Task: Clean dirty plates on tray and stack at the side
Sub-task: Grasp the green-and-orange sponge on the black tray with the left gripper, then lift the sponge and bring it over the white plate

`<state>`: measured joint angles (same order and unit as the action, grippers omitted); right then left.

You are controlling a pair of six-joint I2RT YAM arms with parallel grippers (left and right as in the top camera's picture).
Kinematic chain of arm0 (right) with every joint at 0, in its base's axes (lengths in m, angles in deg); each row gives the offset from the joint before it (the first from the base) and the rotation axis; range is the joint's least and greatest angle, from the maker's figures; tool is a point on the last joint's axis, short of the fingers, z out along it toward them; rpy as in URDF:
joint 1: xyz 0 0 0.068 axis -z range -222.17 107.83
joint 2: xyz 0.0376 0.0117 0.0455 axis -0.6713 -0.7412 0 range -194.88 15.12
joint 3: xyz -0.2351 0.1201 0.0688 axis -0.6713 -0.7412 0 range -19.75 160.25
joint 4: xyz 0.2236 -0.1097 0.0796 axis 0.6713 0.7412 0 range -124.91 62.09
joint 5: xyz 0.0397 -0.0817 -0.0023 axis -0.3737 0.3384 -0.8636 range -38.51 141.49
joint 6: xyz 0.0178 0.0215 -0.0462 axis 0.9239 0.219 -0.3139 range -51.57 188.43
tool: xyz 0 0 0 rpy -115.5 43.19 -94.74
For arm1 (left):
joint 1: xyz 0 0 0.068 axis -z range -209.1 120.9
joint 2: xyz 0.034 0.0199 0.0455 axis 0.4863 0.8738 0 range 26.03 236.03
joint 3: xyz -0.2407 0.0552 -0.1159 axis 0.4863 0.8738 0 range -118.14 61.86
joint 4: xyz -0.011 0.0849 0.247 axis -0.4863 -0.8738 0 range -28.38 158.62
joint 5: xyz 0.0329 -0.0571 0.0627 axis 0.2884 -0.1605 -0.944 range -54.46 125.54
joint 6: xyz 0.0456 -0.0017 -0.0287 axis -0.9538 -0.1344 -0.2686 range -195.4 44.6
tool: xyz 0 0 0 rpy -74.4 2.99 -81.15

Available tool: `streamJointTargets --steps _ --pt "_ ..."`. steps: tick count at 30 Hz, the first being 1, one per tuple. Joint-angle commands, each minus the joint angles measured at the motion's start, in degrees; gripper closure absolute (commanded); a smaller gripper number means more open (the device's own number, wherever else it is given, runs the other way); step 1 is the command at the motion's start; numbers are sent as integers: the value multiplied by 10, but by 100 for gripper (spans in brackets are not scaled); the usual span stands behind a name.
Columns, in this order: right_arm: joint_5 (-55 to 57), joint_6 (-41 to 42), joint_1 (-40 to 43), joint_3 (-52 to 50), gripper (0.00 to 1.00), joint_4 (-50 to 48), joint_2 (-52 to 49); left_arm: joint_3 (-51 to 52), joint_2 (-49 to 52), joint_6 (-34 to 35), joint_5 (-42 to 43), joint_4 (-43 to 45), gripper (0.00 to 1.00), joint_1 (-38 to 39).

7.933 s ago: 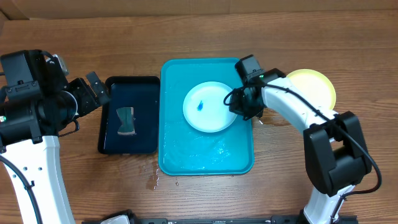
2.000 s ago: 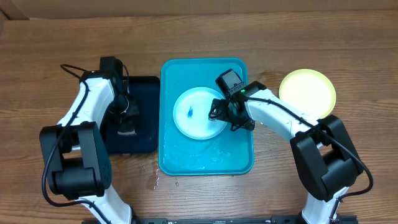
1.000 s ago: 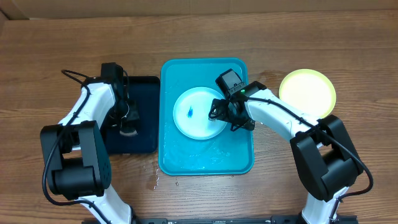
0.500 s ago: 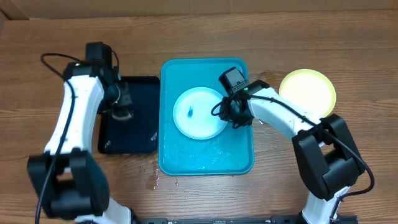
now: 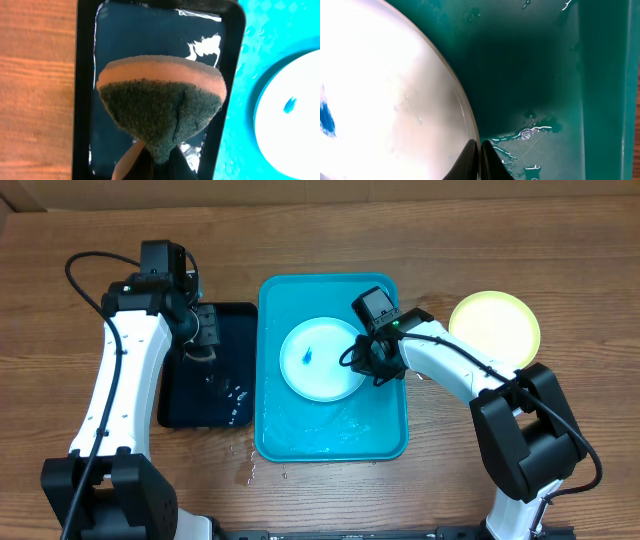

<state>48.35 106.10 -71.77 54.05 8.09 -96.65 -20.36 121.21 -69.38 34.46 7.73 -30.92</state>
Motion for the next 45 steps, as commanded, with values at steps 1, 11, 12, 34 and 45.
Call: streamJointTargets --steps 1,11,12,34,45 --pt "9 -21 8 -2 96 4 1 -1 -3 -40 5 16 96 7" --pt "-37 -21 7 -2 96 3 1 3 2 -28 47 35 96 9" --pt "-43 -21 7 -2 96 3 1 3 2 -28 71 40 96 9" --pt "-85 -22 7 -4 96 38 1 3 2 60 112 91 96 212" --pt "-97 -45 1 -4 96 47 1 4 8 60 112 104 96 226"
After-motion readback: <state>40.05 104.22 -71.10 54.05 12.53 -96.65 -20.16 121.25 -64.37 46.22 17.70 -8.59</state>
